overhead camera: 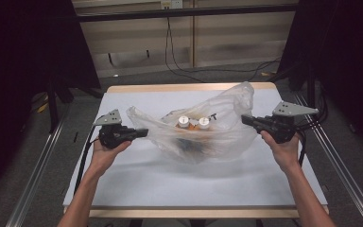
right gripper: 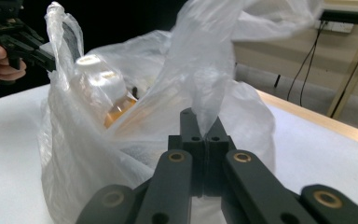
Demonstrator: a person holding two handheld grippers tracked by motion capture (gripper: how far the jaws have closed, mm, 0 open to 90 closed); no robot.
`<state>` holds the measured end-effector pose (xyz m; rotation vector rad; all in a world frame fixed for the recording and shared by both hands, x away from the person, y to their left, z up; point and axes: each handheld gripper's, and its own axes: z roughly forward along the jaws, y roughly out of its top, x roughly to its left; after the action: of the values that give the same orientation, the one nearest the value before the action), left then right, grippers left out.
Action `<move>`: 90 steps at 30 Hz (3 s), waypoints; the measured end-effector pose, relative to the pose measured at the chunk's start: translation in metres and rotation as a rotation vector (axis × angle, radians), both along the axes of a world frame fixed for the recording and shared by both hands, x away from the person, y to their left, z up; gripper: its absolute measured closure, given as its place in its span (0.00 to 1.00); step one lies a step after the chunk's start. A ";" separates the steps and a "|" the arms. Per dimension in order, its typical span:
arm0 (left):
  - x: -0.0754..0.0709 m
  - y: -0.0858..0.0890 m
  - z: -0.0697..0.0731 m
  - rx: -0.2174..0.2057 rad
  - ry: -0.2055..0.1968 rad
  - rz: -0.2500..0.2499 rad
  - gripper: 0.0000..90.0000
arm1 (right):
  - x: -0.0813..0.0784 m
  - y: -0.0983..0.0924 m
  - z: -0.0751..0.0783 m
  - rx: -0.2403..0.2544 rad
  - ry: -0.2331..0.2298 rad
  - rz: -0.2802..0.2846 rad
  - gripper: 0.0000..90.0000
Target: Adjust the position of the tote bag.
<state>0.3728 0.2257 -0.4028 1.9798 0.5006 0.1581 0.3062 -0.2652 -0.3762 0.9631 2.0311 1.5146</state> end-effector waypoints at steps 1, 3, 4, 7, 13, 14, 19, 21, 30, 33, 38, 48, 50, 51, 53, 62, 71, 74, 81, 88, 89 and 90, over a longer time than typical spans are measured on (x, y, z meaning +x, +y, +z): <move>0.000 0.000 -0.001 0.004 0.004 -0.002 1.00 | 0.000 -0.001 -0.001 -0.001 0.005 -0.001 1.00; 0.001 0.000 -0.004 0.021 0.010 -0.004 1.00 | 0.001 -0.003 -0.005 -0.005 0.019 -0.001 1.00; 0.001 0.000 -0.005 0.030 0.012 -0.005 1.00 | 0.002 -0.003 -0.006 -0.012 0.025 -0.002 1.00; 0.001 -0.001 -0.008 0.061 0.011 -0.014 1.00 | 0.002 -0.003 -0.010 -0.022 0.040 0.008 1.00; 0.001 -0.004 -0.017 0.126 0.022 -0.015 1.00 | 0.003 0.001 -0.017 -0.044 0.069 0.025 1.00; 0.002 -0.004 -0.019 0.134 0.023 -0.014 1.00 | 0.004 0.002 -0.019 -0.051 0.075 0.026 1.00; 0.003 -0.007 -0.026 0.199 0.024 -0.005 1.00 | 0.009 0.006 -0.028 -0.079 0.113 0.030 1.00; 0.004 -0.008 -0.028 0.207 0.029 -0.011 1.00 | 0.011 0.006 -0.033 -0.084 0.133 0.033 1.00; 0.005 -0.011 -0.036 0.228 0.051 -0.022 1.00 | 0.018 0.005 -0.050 -0.118 0.212 0.038 1.00; 0.004 -0.013 -0.040 0.236 0.060 -0.028 1.00 | 0.020 0.004 -0.058 -0.131 0.244 0.043 1.00; 0.005 -0.017 -0.046 0.266 0.065 -0.047 1.00 | 0.024 0.003 -0.072 -0.164 0.300 0.047 1.00; 0.006 -0.022 -0.057 0.295 0.101 -0.055 1.00 | 0.029 0.004 -0.094 -0.200 0.360 0.043 1.00; 0.007 -0.023 -0.060 0.299 0.108 -0.054 1.00 | 0.029 0.004 -0.097 -0.214 0.369 0.040 1.00; 0.008 -0.023 -0.062 0.305 0.112 -0.061 1.00 | 0.030 0.004 -0.099 -0.219 0.374 0.039 1.00; 0.008 -0.025 -0.066 0.311 0.120 -0.058 1.00 | 0.031 0.007 -0.104 -0.234 0.393 0.036 1.00; 0.007 -0.028 -0.074 0.336 0.121 -0.053 0.99 | 0.031 0.010 -0.108 -0.268 0.379 0.039 0.97; 0.002 -0.018 -0.061 0.251 0.120 -0.009 0.64 | 0.027 0.005 -0.100 -0.213 0.334 0.028 0.61; -0.003 -0.017 -0.052 0.223 0.103 0.001 0.52 | 0.023 0.005 -0.092 -0.175 0.304 0.020 0.47; -0.017 -0.007 -0.034 0.150 0.076 0.032 0.35 | 0.010 -0.006 -0.056 -0.093 0.215 -0.007 0.30; -0.030 0.007 -0.008 0.051 0.022 0.024 0.44 | -0.003 -0.014 -0.037 -0.078 0.183 -0.021 0.34; -0.032 0.007 -0.004 0.044 0.009 0.034 0.45 | -0.005 -0.016 -0.034 -0.079 0.173 -0.021 0.34; -0.034 0.008 0.001 0.037 -0.001 0.029 0.45 | -0.006 -0.017 -0.031 -0.080 0.165 -0.030 0.34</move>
<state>0.3393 0.2336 -0.4023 2.0087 0.5297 0.1877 0.3000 -0.2823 -0.4069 1.1138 2.1622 1.3672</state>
